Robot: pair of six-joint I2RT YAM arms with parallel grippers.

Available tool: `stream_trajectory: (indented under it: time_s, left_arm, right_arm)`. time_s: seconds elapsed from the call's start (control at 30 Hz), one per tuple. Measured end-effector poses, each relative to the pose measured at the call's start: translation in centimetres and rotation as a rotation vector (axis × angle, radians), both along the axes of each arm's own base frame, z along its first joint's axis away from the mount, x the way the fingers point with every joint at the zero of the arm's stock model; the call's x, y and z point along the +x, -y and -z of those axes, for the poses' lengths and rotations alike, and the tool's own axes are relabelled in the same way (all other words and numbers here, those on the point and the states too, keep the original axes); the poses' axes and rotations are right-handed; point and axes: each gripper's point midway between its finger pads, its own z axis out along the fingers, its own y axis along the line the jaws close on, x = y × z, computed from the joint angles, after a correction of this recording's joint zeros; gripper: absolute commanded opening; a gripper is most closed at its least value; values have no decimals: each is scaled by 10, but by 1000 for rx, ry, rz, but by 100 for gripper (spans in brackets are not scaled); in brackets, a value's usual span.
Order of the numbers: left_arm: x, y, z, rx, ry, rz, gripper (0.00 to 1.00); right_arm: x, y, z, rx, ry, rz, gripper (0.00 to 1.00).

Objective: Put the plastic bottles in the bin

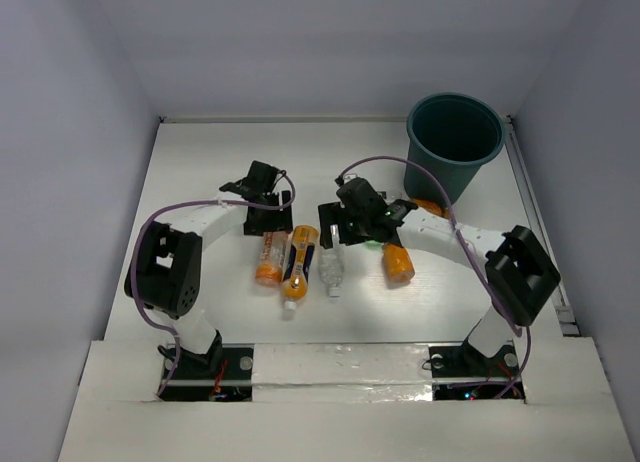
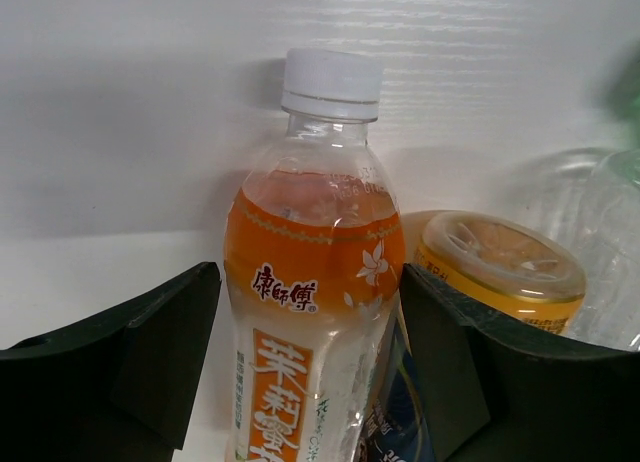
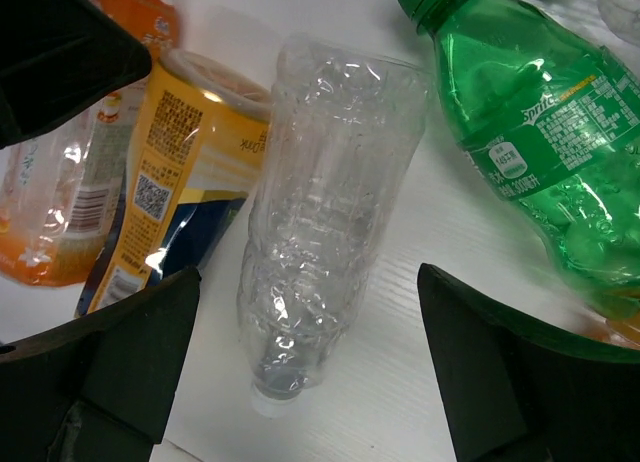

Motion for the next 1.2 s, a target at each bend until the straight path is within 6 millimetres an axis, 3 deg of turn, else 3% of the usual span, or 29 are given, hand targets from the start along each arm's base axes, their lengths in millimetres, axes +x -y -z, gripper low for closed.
stream_trajectory:
  time_s: [0.47, 0.57, 0.6, 0.7, 0.8, 0.97, 1.07, 1.2]
  left_arm:
    - [-14, -14, 22, 42, -40, -2, 73]
    - [-14, -19, 25, 47, -41, -10, 63]
    - [-15, -20, 25, 51, -42, -12, 53]
    - [-13, -25, 25, 54, -34, -21, 38]
    - [-10, -29, 18, 62, -11, -32, 37]
    - [-12, -37, -15, 74, 52, -49, 35]
    - [-6, -38, -57, 51, 139, -60, 35]
    - [5, -34, -133, -22, 322, -74, 35]
  right_arm:
    - [33, -7, 20, -50, 2, 64, 91]
    - [37, -10, 28, -61, -6, 77, 89]
    - [38, -10, 30, -65, -9, 79, 88]
    - [40, -11, 38, -75, -22, 85, 87]
    - [40, -10, 45, -84, -35, 91, 86]
    - [40, -10, 48, -77, -51, 99, 75]
    - [40, -13, 46, -63, -55, 103, 67]
    - [42, -15, 36, -46, -42, 107, 59]
